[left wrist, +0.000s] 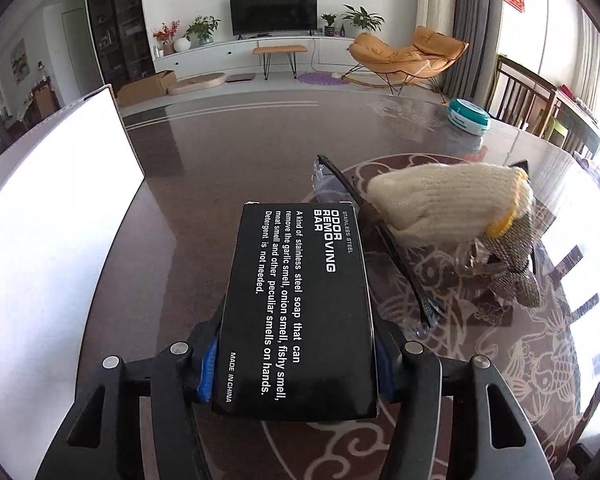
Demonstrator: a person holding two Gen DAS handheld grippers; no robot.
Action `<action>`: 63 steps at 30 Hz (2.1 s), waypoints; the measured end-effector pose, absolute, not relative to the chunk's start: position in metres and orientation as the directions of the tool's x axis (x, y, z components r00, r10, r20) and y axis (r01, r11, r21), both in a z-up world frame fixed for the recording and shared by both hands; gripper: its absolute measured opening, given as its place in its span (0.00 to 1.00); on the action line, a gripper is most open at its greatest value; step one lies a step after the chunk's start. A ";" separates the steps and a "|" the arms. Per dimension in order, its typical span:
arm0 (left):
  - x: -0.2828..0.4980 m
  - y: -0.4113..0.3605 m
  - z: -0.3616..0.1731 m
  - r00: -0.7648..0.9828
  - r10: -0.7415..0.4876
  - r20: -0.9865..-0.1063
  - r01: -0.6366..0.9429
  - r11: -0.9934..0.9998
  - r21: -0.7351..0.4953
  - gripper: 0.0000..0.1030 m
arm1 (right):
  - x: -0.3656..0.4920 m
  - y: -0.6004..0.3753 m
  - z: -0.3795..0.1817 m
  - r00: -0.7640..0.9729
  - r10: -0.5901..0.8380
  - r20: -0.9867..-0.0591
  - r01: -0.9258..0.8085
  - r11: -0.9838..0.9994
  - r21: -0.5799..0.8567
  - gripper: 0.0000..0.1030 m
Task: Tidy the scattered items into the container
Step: 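Grasp the black odor-removing bar box with the left gripper and lift it, then move the right gripper toward the clear eyeglasses while the left gripper holds the box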
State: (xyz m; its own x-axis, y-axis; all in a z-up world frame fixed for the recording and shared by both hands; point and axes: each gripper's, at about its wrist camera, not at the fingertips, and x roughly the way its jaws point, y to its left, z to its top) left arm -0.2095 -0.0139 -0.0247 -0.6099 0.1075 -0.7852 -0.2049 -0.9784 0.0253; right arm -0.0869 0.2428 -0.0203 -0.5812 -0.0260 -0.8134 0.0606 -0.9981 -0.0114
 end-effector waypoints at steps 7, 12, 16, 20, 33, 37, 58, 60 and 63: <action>-0.149 0.034 -0.017 -0.593 0.192 -0.782 -0.374 -0.926 0.056 0.57 | -0.087 0.243 -0.020 -0.581 -0.026 -0.813 0.061 -0.998 -0.011 1.00; -0.121 0.003 -0.014 -0.598 0.153 -0.787 -0.251 -0.968 0.003 0.56 | -0.087 0.243 -0.020 -0.581 -0.026 -0.813 0.061 -0.998 -0.011 1.00; -0.100 -0.031 -0.016 -0.613 0.111 -0.782 -0.144 -0.989 -0.028 0.56 | -0.087 0.243 -0.020 -0.581 -0.026 -0.813 0.061 -0.998 -0.011 1.00; -0.090 -0.049 -0.019 -0.618 0.096 -0.780 -0.093 -0.994 -0.049 0.57 | -0.087 0.243 -0.021 -0.581 -0.026 -0.813 0.061 -0.998 -0.011 1.00; -0.104 -0.040 -0.032 -0.562 0.054 -0.825 -0.103 -0.995 0.005 1.00 | -0.087 0.243 -0.021 -0.581 -0.026 -0.813 0.061 -0.998 -0.011 1.00; -0.105 -0.040 -0.032 -0.562 0.055 -0.825 -0.103 -0.995 0.005 1.00 | -0.087 0.243 -0.021 -0.581 -0.026 -0.813 0.061 -0.998 -0.011 1.00; -0.108 -0.042 -0.027 -0.560 0.099 -0.823 -0.178 -0.984 0.003 1.00 | -0.088 0.243 -0.021 -0.581 -0.026 -0.813 0.061 -0.998 -0.012 1.00; -0.108 -0.042 -0.027 -0.560 0.098 -0.823 -0.178 -0.984 0.004 1.00 | -0.088 0.243 -0.022 -0.581 -0.026 -0.813 0.061 -0.998 -0.012 1.00; -0.109 -0.042 -0.027 -0.560 0.099 -0.823 -0.178 -0.984 0.003 1.00 | -0.088 0.243 -0.022 -0.581 -0.026 -0.813 0.061 -0.998 -0.012 1.00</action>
State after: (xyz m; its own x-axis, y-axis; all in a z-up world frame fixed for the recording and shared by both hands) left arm -0.1088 -0.0425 -0.0270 -0.5595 0.0987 -0.8229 -0.1784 -0.9840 0.0032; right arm -0.0877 0.2426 -0.0215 -0.5814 -0.0263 -0.8132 0.0614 -0.9980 -0.0116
